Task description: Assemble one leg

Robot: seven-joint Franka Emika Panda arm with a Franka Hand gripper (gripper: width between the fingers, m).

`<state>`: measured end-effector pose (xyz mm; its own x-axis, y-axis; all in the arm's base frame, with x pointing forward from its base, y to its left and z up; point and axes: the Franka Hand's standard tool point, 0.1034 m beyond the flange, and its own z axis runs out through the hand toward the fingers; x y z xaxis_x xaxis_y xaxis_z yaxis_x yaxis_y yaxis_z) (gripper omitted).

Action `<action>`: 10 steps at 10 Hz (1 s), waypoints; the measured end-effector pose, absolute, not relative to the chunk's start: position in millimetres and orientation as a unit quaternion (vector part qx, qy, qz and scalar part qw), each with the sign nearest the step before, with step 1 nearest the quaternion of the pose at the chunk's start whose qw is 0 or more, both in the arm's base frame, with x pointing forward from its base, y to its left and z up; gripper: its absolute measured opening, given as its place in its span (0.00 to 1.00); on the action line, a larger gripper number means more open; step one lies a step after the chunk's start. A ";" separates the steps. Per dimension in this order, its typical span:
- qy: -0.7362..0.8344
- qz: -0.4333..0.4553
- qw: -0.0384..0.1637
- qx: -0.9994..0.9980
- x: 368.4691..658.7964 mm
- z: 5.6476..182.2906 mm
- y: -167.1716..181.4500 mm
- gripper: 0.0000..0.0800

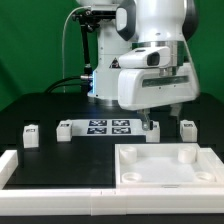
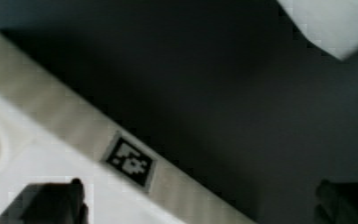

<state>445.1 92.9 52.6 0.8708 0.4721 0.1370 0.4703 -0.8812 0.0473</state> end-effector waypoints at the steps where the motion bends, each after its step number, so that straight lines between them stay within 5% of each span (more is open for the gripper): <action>1: 0.165 0.067 -0.003 0.984 440.6 52.9 101.6 0.81; 5: -0.019 0.051 -0.027 0.998 417.9 51.2 146.2 0.81; 10: 0.004 0.017 -0.021 1.000 408.3 47.0 154.1 0.81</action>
Offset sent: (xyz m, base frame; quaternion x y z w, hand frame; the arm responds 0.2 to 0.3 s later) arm -0.0282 0.0297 -0.0028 0.0120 -0.0177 0.2574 0.9661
